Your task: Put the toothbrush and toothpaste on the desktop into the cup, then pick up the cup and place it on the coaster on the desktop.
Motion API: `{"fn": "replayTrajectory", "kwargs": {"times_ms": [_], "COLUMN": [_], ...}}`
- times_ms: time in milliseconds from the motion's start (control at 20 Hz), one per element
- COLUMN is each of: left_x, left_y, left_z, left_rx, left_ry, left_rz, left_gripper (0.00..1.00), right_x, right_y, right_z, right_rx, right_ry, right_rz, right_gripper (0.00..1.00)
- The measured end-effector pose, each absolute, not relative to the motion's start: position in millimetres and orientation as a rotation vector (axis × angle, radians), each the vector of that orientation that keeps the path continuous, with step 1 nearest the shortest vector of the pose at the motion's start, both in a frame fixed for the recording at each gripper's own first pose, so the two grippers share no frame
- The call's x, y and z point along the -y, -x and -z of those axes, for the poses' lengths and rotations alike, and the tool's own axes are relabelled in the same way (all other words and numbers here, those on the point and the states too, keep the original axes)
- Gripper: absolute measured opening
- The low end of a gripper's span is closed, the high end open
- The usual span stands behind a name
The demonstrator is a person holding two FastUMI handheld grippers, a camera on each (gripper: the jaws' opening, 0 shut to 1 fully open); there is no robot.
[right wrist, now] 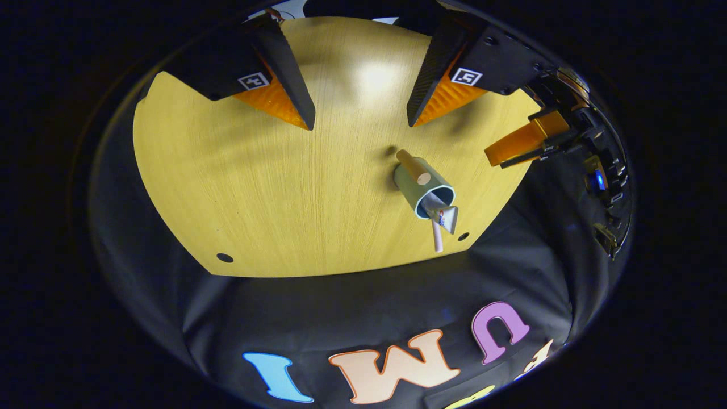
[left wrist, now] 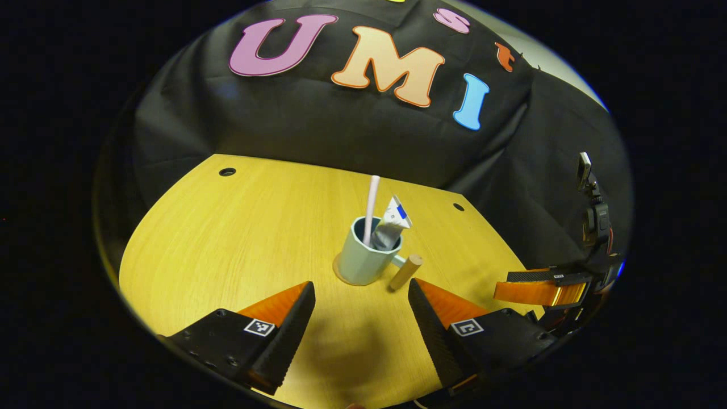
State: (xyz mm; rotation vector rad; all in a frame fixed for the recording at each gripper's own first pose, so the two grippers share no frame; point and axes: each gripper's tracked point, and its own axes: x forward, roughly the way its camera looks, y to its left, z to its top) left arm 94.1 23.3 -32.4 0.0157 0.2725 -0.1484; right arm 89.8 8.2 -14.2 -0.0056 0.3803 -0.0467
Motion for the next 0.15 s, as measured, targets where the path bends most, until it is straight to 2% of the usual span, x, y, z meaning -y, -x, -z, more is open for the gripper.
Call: {"fn": "replayTrajectory", "kwargs": {"times_ms": [150], "left_x": [-14.7], "left_y": [-92.4], "left_z": [31.0], "left_rx": [-0.274], "left_ry": [-0.027], "left_rz": [0.159], "left_gripper": [0.96], "right_x": [1.5], "right_y": [-82.3], "right_z": [11.3], "right_rx": [-0.366], "right_ry": [-0.007], "right_rz": [0.057], "right_gripper": [1.0]}}
